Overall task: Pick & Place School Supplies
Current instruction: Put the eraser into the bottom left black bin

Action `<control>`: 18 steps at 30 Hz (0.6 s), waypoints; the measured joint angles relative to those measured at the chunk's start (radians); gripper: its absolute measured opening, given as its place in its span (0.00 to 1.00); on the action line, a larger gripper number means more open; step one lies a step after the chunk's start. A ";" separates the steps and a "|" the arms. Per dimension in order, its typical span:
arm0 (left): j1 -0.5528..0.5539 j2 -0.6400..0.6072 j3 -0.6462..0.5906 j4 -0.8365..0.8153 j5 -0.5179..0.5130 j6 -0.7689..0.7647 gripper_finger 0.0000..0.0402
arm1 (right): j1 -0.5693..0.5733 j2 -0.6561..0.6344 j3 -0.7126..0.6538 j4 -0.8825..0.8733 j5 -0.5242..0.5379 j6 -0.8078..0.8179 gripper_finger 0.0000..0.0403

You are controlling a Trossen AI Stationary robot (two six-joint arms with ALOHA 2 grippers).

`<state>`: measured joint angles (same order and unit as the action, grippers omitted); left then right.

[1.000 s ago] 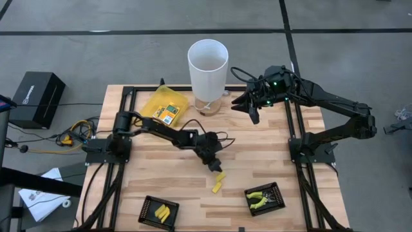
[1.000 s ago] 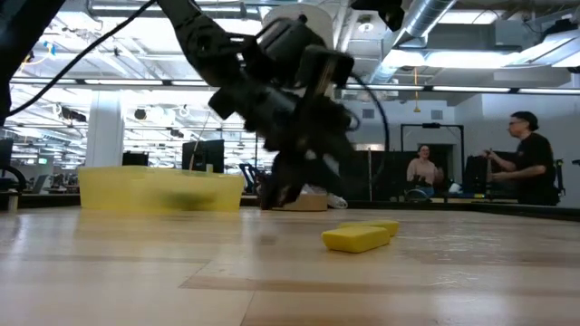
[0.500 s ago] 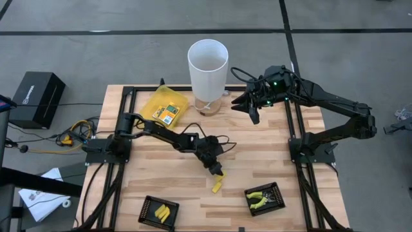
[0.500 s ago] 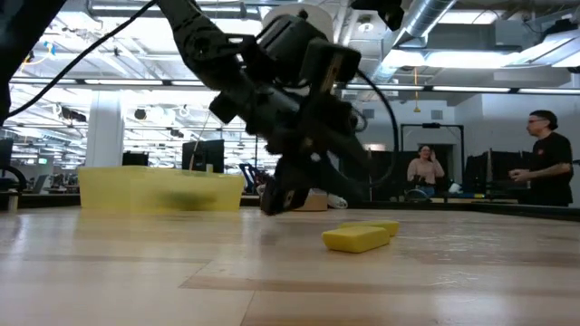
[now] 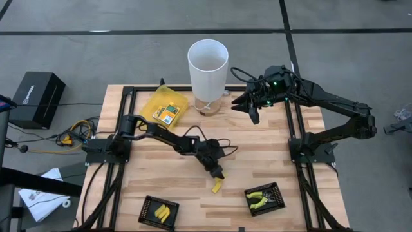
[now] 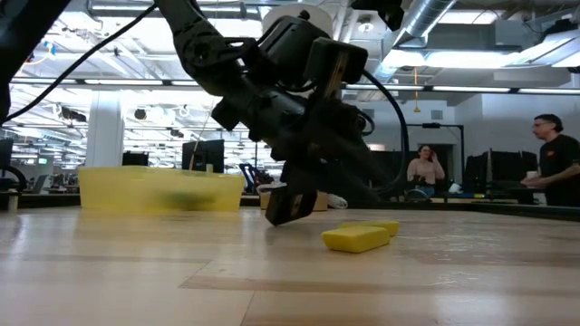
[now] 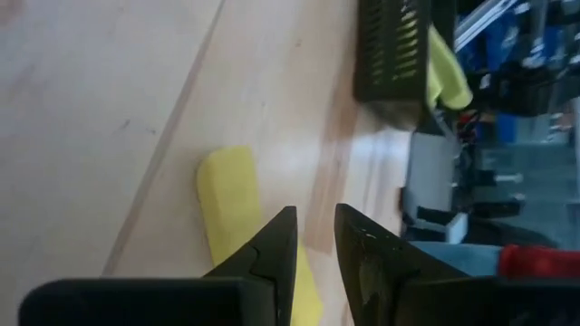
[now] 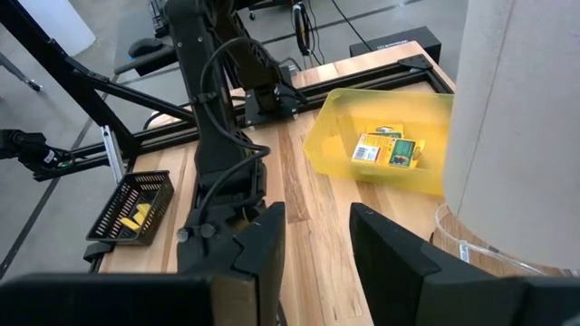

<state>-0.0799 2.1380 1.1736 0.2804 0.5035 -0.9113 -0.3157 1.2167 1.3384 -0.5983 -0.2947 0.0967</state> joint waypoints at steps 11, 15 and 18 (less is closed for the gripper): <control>0.000 0.001 -0.001 -0.080 -0.059 0.043 0.19 | 0.000 0.000 0.000 0.000 0.000 -0.014 0.29; 0.000 0.002 -0.002 -0.087 -0.077 0.050 0.19 | 0.000 0.000 0.000 0.000 0.000 -0.014 0.29; 0.000 0.001 -0.002 -0.105 -0.078 0.066 0.19 | 0.000 0.000 0.000 0.000 0.000 -0.015 0.29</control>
<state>-0.0799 2.1391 1.1717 0.1756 0.4259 -0.8451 -0.3157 1.2167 1.3384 -0.5983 -0.2947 0.0819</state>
